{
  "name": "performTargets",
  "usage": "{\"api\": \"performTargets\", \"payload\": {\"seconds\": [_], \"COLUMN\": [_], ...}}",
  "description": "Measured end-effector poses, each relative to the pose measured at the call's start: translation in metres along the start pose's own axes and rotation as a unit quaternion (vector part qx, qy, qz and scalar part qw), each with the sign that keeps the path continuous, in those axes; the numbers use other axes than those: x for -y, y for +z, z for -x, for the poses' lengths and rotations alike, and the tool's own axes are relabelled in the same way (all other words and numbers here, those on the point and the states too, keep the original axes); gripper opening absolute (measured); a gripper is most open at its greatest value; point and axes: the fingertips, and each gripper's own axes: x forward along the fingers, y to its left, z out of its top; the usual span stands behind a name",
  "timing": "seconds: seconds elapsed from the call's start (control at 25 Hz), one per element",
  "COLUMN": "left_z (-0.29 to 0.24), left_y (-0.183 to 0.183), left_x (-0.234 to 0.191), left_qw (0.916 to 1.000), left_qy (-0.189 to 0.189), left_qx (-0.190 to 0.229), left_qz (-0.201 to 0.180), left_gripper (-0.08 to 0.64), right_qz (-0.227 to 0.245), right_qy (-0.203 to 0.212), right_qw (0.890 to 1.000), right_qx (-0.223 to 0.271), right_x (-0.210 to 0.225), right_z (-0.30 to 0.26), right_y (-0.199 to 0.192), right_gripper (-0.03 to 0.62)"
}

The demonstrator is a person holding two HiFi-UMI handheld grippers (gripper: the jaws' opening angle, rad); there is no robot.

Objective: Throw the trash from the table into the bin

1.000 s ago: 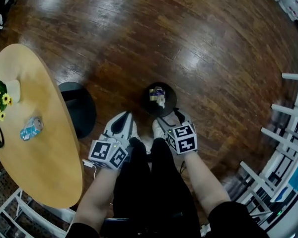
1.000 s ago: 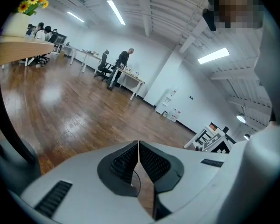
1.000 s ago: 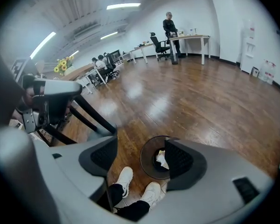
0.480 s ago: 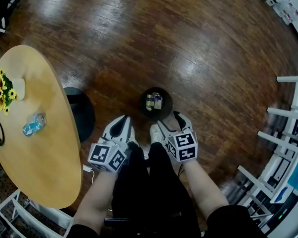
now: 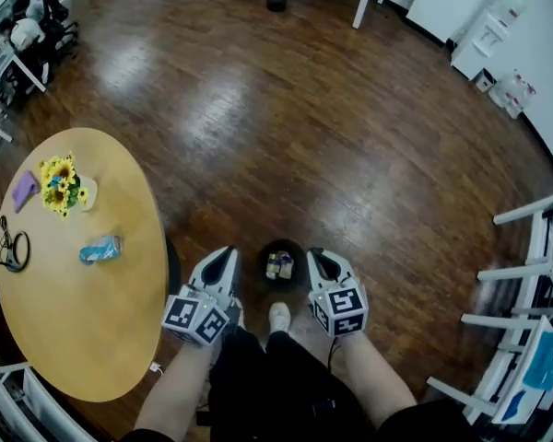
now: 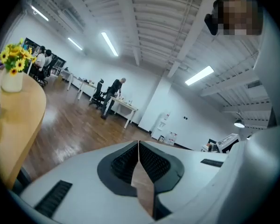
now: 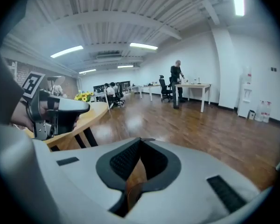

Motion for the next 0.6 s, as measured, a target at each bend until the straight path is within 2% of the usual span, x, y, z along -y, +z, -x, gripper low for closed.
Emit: {"api": "performTargets", "payload": {"seconds": [0.12, 0.24, 0.4, 0.52, 0.6], "left_z": [0.004, 0.01, 0.028, 0.058, 0.083], "left_y": [0.033, 0.066, 0.121, 0.147, 0.156], "left_x": [0.012, 0.025, 0.029, 0.009, -0.013], "left_qw": [0.9993, 0.9974, 0.9909, 0.9856, 0.9812], "left_qy": [0.005, 0.004, 0.008, 0.04, 0.073], "left_qx": [0.036, 0.072, 0.128, 0.15, 0.168], "left_qz": [-0.003, 0.005, -0.041, -0.065, -0.062], "left_gripper": [0.005, 0.005, 0.005, 0.005, 0.005], "right_qz": [0.02, 0.01, 0.023, 0.043, 0.046], "right_qy": [0.012, 0.016, 0.053, 0.086, 0.103], "right_qw": [0.999, 0.996, 0.988, 0.983, 0.98], "right_qx": [0.039, 0.087, 0.143, 0.159, 0.164], "right_x": [-0.006, -0.014, -0.045, -0.073, -0.09], "right_z": [0.016, 0.025, 0.016, 0.01, 0.001], "right_y": [0.043, 0.083, 0.139, 0.165, 0.176], "right_gripper": [0.003, 0.003, 0.003, 0.003, 0.003]}}
